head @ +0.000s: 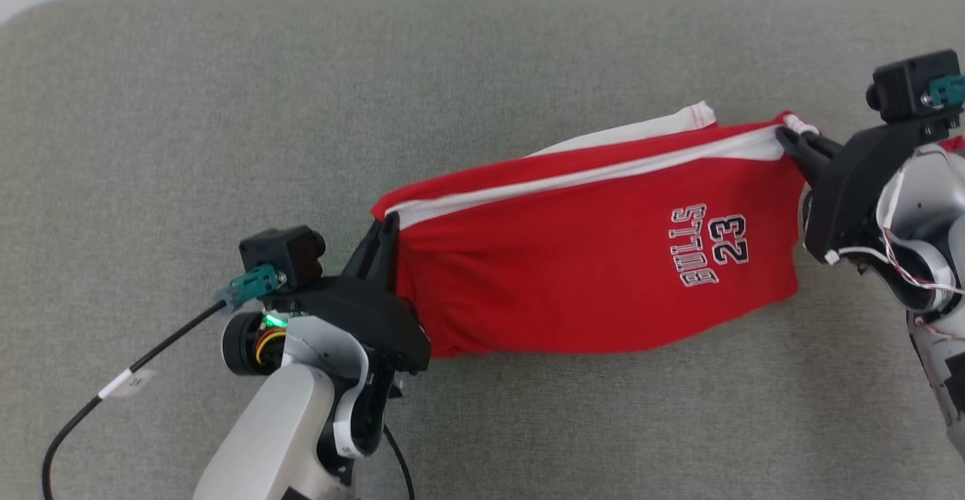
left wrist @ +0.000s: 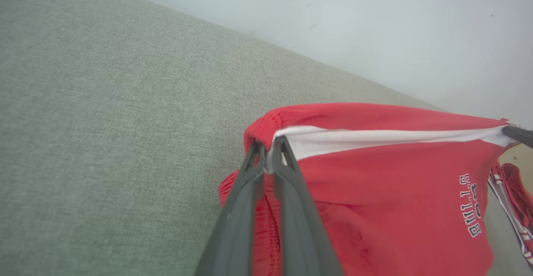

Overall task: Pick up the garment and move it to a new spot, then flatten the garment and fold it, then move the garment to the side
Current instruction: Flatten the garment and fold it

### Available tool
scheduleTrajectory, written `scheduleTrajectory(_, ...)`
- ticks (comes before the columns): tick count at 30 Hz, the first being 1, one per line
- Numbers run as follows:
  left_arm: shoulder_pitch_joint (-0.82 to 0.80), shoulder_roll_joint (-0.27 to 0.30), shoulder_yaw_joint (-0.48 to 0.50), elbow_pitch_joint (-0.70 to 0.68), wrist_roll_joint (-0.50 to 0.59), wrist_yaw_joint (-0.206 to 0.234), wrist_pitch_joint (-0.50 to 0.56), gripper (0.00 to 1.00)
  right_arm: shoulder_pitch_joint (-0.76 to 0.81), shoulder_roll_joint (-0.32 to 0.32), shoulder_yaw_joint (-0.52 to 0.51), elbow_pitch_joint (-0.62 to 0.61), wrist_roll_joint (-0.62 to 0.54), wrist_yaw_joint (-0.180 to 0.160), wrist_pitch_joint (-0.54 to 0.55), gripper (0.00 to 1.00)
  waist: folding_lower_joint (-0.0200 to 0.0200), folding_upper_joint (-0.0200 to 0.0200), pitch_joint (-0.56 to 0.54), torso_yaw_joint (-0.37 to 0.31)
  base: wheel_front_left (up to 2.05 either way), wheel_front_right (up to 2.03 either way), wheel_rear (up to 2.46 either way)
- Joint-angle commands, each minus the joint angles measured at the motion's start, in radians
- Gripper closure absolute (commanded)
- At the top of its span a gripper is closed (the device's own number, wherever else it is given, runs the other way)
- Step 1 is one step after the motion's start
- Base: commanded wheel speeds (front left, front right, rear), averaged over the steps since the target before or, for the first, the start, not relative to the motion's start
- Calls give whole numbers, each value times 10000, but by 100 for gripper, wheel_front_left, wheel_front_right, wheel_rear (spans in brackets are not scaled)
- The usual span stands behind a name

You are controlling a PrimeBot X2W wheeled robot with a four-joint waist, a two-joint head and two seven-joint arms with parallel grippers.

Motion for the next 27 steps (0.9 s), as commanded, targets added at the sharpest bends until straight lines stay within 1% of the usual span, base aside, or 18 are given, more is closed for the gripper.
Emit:
scheduleTrajectory(1, -198, 26, 47, 125, 76, 62, -92, 100, -251, -163, 134, 166, 37, -42, -174, 100, -3, -2, 538, 280, 0, 0, 0)
scheduleTrajectory(6, -645, -124, 2, 552, 162, 211, -251, 100, -1169, -371, 766, 861, 34, -42, -818, 100, -3, -2, 929, 402, 0, 0, 0)
scheduleTrajectory(10, -811, -208, -27, 893, 67, 247, -251, 100, -1692, -356, 1149, 1575, -17, -42, -1233, 100, -3, -2, 1052, 465, 0, 0, 0)
scheduleTrajectory(11, -851, -226, -40, 954, 37, 228, -282, 96, -1810, -334, 1218, 1746, -45, -42, -1344, 100, -3, -2, 1062, 481, 0, 0, 0)
scheduleTrajectory(12, -860, -236, -61, 1003, 11, 216, -316, 73, -1879, -299, 1310, 1898, -50, -42, -1435, 36, -3, -2, 1058, 497, 0, 0, 0)
scheduleTrajectory(13, -867, -256, -93, 1056, -2, 182, -336, 26, -1947, -235, 1342, 2056, 8, -42, -1564, 0, -3, -2, 1048, 510, 0, 0, 0)
scheduleTrajectory(14, -897, -281, -109, 1097, -17, 171, -360, 0, -2014, -185, 1359, 2191, 53, -42, -1713, 0, -3, -2, 1039, 518, 0, 0, 0)
scheduleTrajectory(17, -959, -326, -173, 1222, -37, 96, -458, 0, -2143, -96, 1570, 2514, 99, -35, -2120, 0, -3, -2, 941, 521, 0, 0, 0)
scheduleTrajectory(21, -778, -259, -126, 1334, 32, -32, -887, 0, -2143, -66, 1713, 2915, 382, -35, -2518, 0, -3, -2, 542, 478, 0, 0, 0)
scheduleTrajectory(24, -462, -131, -85, 1283, 110, -193, -1423, 0, -1939, -98, 1648, 3230, 666, -35, -2559, 0, -3, -2, 111, 450, 0, 0, 0)
scheduleTrajectory(27, -61, 79, -67, 1150, 267, -400, -2133, 0, -1635, -160, 1541, 3574, 940, -35, -2313, 0, -3, -2, -344, 469, 0, 0, 0)
